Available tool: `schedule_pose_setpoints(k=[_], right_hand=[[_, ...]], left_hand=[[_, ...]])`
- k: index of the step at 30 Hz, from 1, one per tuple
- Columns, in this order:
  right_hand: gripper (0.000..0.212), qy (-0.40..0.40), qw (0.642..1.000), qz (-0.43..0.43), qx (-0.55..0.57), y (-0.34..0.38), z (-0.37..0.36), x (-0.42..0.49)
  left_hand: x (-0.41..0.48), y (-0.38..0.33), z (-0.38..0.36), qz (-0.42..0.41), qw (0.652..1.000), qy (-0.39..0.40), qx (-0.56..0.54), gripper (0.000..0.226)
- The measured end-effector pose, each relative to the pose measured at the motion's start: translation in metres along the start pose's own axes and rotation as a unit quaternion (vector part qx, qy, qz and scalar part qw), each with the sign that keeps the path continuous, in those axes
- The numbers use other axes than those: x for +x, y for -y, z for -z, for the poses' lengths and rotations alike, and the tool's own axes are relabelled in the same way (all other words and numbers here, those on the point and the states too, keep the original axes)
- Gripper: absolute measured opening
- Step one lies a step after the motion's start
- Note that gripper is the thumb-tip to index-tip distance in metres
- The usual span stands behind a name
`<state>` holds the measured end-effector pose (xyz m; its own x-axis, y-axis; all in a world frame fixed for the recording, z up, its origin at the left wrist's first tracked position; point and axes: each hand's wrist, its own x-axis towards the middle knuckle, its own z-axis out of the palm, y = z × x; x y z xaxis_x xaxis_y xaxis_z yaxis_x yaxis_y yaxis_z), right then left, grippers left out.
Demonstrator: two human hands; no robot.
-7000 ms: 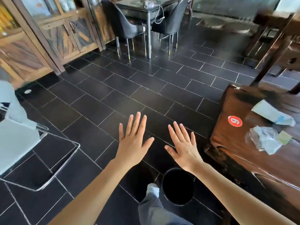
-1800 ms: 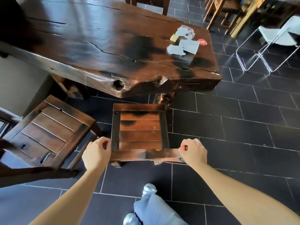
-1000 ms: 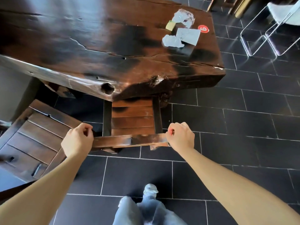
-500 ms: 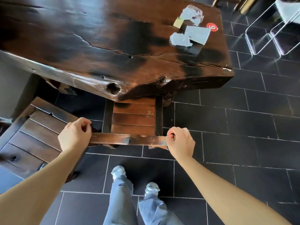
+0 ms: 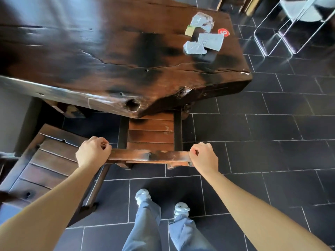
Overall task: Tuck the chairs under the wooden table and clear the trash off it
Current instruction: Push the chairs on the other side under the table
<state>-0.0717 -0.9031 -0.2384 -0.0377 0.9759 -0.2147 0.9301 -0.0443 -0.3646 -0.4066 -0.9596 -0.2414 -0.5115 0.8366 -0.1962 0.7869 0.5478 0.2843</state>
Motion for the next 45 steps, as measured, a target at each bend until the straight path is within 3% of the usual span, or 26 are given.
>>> schedule_pose_setpoints(k=[5,15,23,29,32,45], right_hand=[[0.023,0.046,0.998,-0.014,-0.037,0.014,0.008,-0.012],[0.023,0.094,0.993,0.002,-0.066,0.015,0.018,-0.031],[0.023,0.072,0.991,0.06,-0.099,0.004,0.014,-0.039],[0.013,0.137,0.982,0.095,-0.088,-0.002,0.02,-0.039],[0.022,0.157,0.975,0.117,-0.102,-0.008,0.023,-0.036],[0.024,0.166,0.977,0.094,-0.09,-0.011,0.02,-0.052]], left_hand=[[0.0,0.013,0.01,-0.03,0.993,0.095,0.061,0.019],[-0.013,0.015,0.018,-0.059,0.979,0.169,0.098,0.022],[-0.055,0.021,0.012,-0.015,0.983,0.167,0.072,0.037],[-0.085,0.011,0.01,0.014,0.987,0.139,0.075,0.061],[-0.082,0.01,0.012,0.015,0.984,0.156,0.082,0.057],[-0.078,0.027,0.022,-0.075,0.971,0.137,0.178,0.055]])
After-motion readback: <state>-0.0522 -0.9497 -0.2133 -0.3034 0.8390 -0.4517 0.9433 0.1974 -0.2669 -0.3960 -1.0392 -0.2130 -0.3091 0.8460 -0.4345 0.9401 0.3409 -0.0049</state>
